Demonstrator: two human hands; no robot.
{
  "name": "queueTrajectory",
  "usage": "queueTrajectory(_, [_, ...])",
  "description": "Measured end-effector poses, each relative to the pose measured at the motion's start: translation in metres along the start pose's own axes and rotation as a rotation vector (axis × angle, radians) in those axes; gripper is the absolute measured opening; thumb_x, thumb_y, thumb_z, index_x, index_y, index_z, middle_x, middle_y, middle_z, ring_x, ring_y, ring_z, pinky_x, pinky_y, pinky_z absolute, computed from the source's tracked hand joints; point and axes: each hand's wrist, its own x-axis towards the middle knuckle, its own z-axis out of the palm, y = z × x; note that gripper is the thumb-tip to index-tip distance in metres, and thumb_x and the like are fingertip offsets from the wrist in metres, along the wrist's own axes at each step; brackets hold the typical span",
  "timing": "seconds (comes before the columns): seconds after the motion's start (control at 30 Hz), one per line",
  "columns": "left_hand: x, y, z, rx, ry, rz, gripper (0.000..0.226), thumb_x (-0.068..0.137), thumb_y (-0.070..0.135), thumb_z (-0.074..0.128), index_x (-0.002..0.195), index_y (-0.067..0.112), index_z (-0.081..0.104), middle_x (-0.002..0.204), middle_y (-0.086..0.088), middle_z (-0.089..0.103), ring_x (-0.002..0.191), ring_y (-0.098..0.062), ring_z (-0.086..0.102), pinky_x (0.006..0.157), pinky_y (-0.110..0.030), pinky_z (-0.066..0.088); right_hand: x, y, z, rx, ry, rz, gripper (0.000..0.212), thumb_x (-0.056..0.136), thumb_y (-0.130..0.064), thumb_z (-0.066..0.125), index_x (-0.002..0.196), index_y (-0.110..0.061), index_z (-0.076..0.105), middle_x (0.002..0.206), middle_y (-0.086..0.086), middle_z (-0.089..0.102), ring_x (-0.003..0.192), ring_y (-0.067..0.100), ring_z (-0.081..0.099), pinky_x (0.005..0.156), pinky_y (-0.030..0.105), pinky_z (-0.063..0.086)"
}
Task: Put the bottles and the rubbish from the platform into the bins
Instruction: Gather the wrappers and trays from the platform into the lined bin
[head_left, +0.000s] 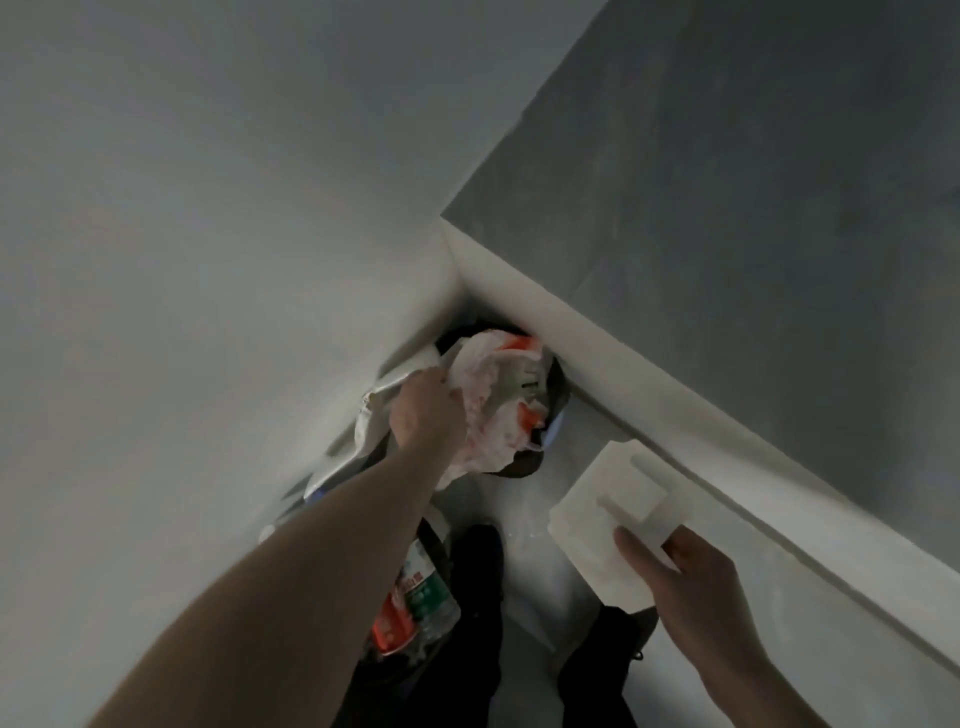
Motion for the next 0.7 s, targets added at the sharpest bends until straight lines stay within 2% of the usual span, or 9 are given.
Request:
queueTrajectory(0.07, [0.012, -0.003, 0.025, 0.055, -0.044, 0.036, 0.025, 0.101, 0.029, 0.056, 0.121, 0.017, 0.064, 0.118, -0.004, 0.066, 0.105, -0.023, 0.064, 0.074, -0.028, 0.040, 0.016, 0.009, 0.010, -0.003, -0.004, 0.011, 0.009, 0.087, -0.037, 0.076, 0.092, -0.030, 0.075, 0.083, -0.022, 0.075, 0.073, -0.006, 0.068, 0.065, 0.025, 0.051])
queueTrajectory(0.13, [0.021, -0.004, 0.043, 0.100, -0.071, 0.046, 0.024, 0.101, 0.026, 0.057, 0.121, 0.014, 0.062, 0.119, -0.006, 0.063, 0.107, -0.026, 0.064, 0.075, -0.031, 0.045, 0.032, 0.017, 0.021, -0.013, -0.005, 0.003, 0.010, 0.087, -0.037, 0.076, 0.092, -0.028, 0.075, 0.081, -0.024, 0.074, 0.072, -0.007, 0.067, 0.061, 0.021, 0.050])
queueTrajectory(0.27, [0.036, -0.002, 0.069, 0.194, -0.040, 0.074, 0.014, 0.099, 0.017, 0.057, 0.106, 0.013, 0.068, 0.105, -0.005, 0.064, 0.090, -0.024, 0.064, 0.068, -0.032, 0.046, 0.064, 0.028, 0.036, 0.000, -0.017, -0.045, 0.010, 0.088, -0.034, 0.076, 0.091, -0.024, 0.075, 0.078, -0.024, 0.072, 0.072, -0.009, 0.065, 0.051, 0.008, 0.046])
queueTrajectory(0.37, [0.047, -0.001, 0.086, 0.267, 0.010, 0.120, 0.015, 0.100, 0.016, 0.055, 0.093, 0.014, 0.069, 0.091, -0.002, 0.063, 0.079, -0.018, 0.059, 0.068, -0.031, 0.053, 0.084, 0.031, 0.043, 0.054, -0.032, -0.094, 0.005, 0.088, -0.030, 0.076, 0.091, -0.028, 0.075, 0.080, -0.024, 0.074, 0.073, -0.010, 0.067, 0.051, 0.006, 0.045])
queueTrajectory(0.47, [0.059, -0.002, 0.105, 0.391, 0.011, 0.217, 0.017, 0.101, 0.019, 0.056, 0.088, 0.015, 0.066, 0.079, 0.001, 0.057, 0.075, -0.018, 0.061, 0.066, -0.031, 0.054, 0.102, 0.038, 0.050, 0.130, -0.030, -0.125, 0.005, 0.087, -0.028, 0.076, 0.091, -0.029, 0.075, 0.080, -0.024, 0.075, 0.073, -0.010, 0.068, 0.051, 0.006, 0.046])
queueTrajectory(0.6, [0.079, -0.003, 0.133, 0.453, 0.002, 0.270, 0.016, 0.102, 0.021, 0.055, 0.103, 0.014, 0.069, 0.097, -0.004, 0.066, 0.088, -0.022, 0.066, 0.071, -0.033, 0.053, 0.118, 0.056, 0.066, 0.209, -0.010, -0.175, 0.011, 0.086, -0.026, 0.078, 0.096, -0.031, 0.076, 0.085, -0.021, 0.076, 0.077, -0.007, 0.069, 0.052, 0.007, 0.049])
queueTrajectory(0.7, [0.097, -0.011, 0.159, 0.436, 0.056, 0.321, 0.020, 0.103, 0.019, 0.051, 0.113, 0.014, 0.067, 0.116, -0.007, 0.068, 0.107, -0.023, 0.065, 0.089, -0.033, 0.052, 0.132, 0.061, 0.074, 0.187, -0.042, -0.247, 0.017, 0.084, -0.026, 0.079, 0.094, -0.038, 0.074, 0.086, -0.024, 0.075, 0.079, -0.007, 0.069, 0.057, 0.011, 0.052])
